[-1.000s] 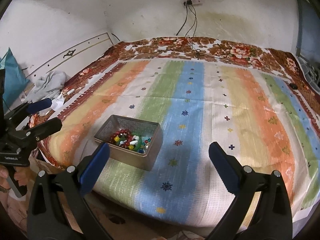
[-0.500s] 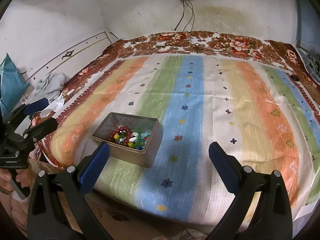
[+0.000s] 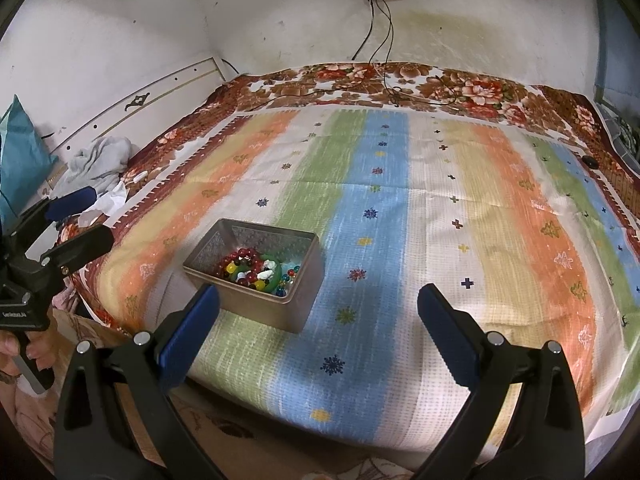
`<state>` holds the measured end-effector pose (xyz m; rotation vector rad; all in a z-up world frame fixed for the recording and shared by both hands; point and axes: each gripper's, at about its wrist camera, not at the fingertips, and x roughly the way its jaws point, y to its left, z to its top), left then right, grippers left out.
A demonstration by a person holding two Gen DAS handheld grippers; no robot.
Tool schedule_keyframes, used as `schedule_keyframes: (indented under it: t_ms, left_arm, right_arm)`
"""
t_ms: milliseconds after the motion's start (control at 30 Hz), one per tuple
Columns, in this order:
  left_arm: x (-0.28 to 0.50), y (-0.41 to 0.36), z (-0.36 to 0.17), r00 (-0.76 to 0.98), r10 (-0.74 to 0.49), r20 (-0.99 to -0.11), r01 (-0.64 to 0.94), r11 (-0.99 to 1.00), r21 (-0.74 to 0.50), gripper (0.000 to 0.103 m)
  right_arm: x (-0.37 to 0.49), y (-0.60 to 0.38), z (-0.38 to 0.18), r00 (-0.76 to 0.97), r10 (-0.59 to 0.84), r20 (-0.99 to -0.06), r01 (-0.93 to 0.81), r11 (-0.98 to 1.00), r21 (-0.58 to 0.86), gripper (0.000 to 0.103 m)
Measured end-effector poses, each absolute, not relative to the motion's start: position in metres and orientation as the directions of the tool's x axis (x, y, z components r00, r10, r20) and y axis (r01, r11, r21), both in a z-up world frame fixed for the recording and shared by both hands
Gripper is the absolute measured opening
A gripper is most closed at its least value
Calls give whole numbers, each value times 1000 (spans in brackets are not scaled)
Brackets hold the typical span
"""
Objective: Organize jewelry
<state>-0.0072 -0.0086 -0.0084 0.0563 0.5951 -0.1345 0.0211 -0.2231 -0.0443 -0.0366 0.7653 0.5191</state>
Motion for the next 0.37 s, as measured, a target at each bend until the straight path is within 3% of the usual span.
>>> schedule_keyframes:
  t_ms: [367]
  left_arm:
    - [-5,-12,-9,810,-113,-575,150,988,17,97]
  right_arm:
    - [22,-222,-46,598,434,-674,-463,873,152,98]
